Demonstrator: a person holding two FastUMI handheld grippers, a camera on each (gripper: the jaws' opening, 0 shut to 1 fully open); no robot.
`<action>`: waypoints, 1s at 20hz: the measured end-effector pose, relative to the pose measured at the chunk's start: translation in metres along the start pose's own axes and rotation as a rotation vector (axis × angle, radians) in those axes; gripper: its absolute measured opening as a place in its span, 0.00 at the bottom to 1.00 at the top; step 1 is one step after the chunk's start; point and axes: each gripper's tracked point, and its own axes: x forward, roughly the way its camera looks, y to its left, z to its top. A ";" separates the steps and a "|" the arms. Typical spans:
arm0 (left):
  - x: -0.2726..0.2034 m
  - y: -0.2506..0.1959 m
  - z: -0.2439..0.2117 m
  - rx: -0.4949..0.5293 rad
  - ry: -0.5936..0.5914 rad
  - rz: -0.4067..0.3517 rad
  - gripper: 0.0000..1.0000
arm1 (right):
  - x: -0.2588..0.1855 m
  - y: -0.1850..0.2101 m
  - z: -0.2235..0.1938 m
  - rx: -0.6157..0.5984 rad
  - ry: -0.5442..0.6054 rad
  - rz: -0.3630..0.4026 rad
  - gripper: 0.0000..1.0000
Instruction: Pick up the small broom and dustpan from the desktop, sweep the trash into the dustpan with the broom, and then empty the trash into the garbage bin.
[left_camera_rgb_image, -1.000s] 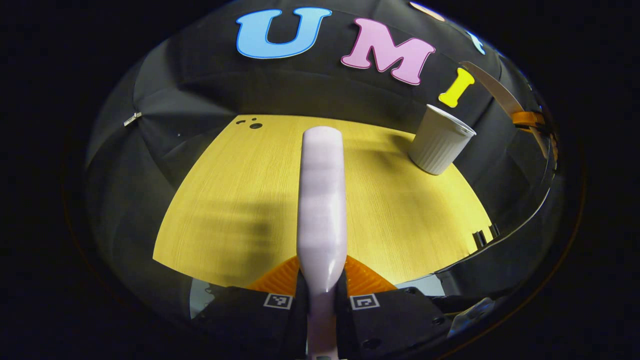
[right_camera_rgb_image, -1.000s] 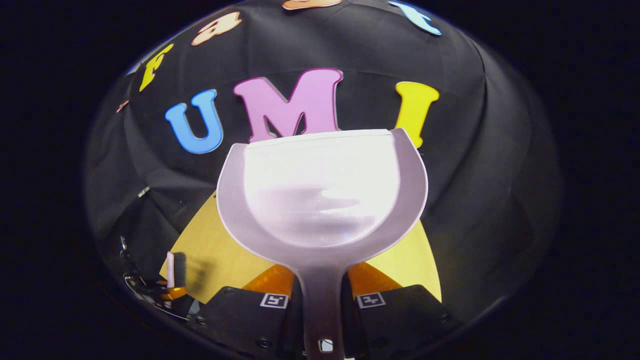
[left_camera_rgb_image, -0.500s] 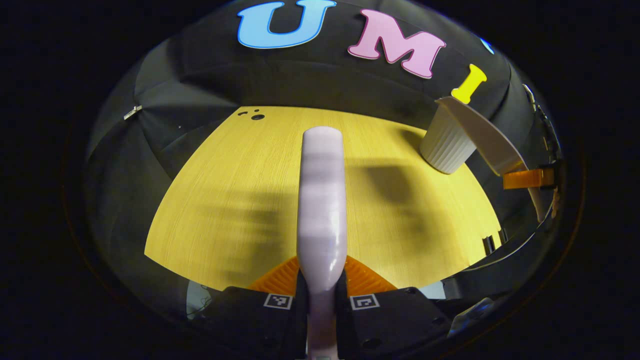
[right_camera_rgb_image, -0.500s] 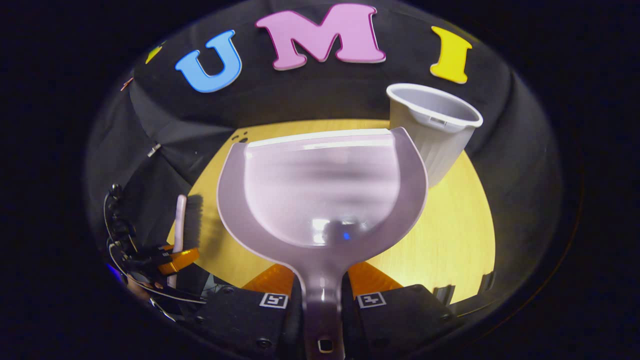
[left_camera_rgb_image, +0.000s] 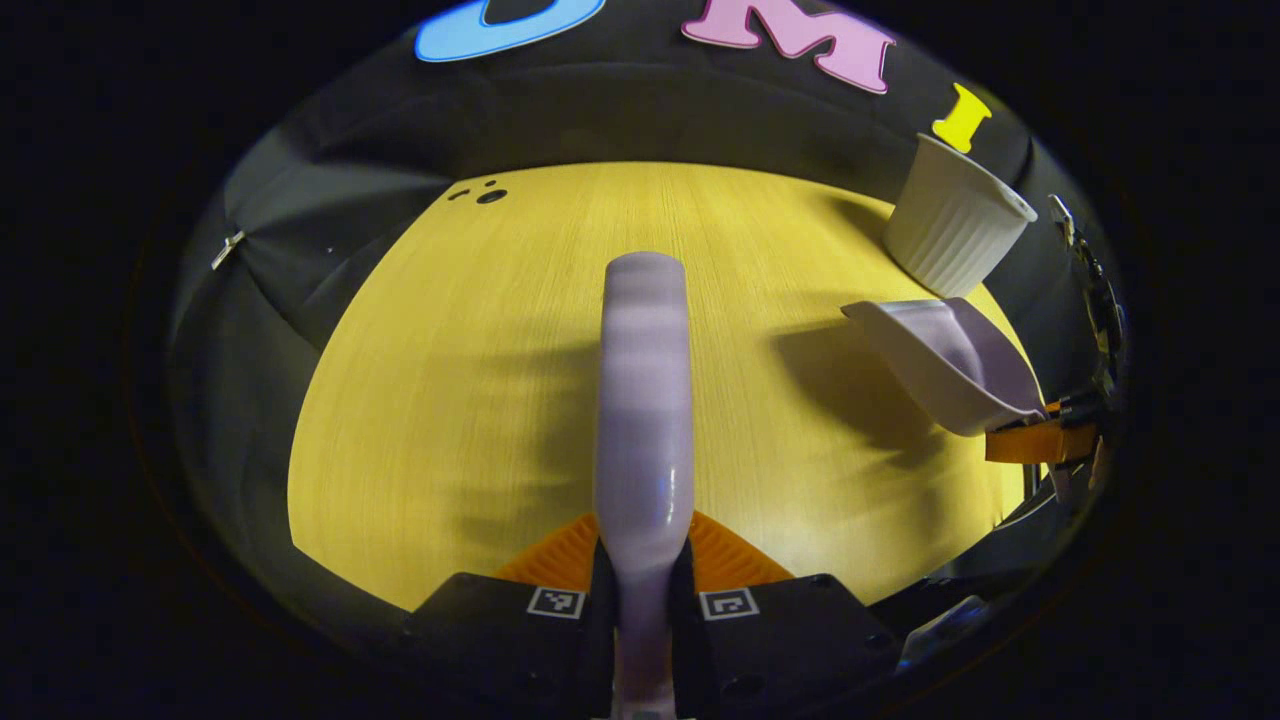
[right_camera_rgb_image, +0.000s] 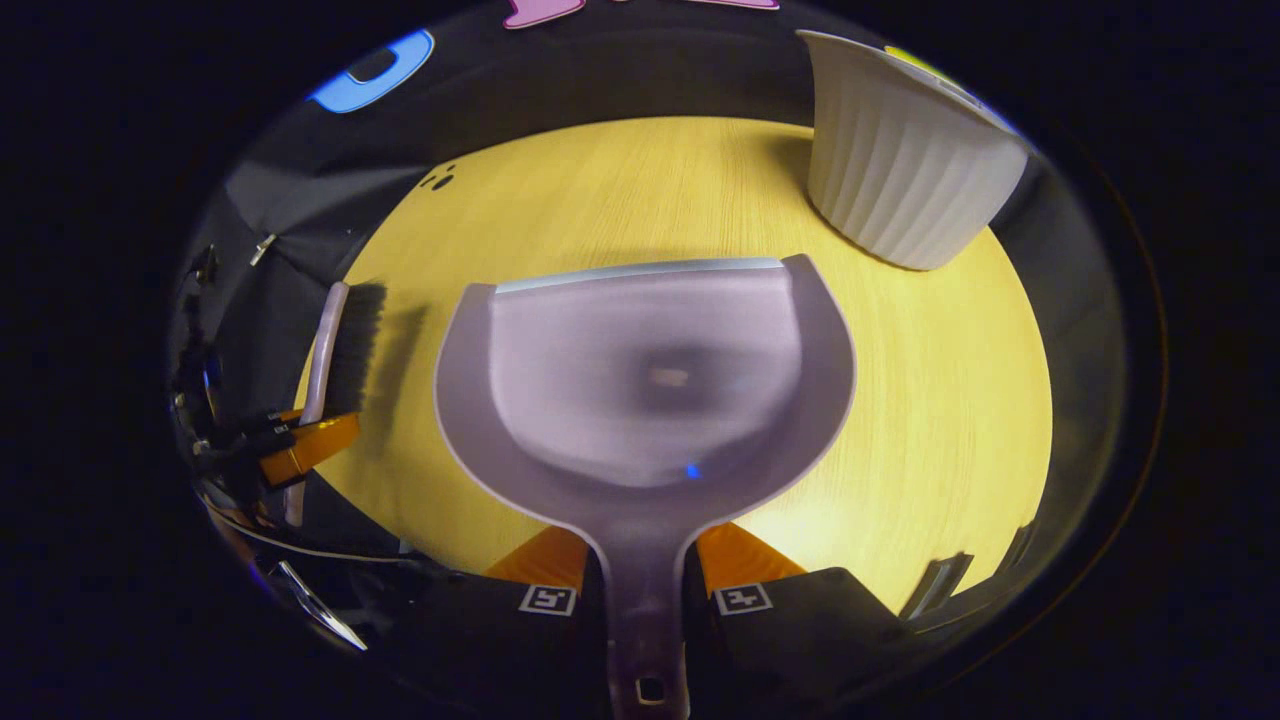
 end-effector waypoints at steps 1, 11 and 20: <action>0.007 -0.001 0.000 0.004 0.021 0.001 0.29 | 0.005 0.000 -0.001 0.001 0.008 -0.004 0.36; 0.043 -0.001 -0.007 0.107 0.135 0.074 0.29 | 0.042 -0.004 -0.009 -0.006 0.058 -0.019 0.32; 0.026 -0.005 0.007 0.028 0.054 0.050 0.99 | 0.029 -0.003 0.004 0.060 -0.014 -0.034 0.99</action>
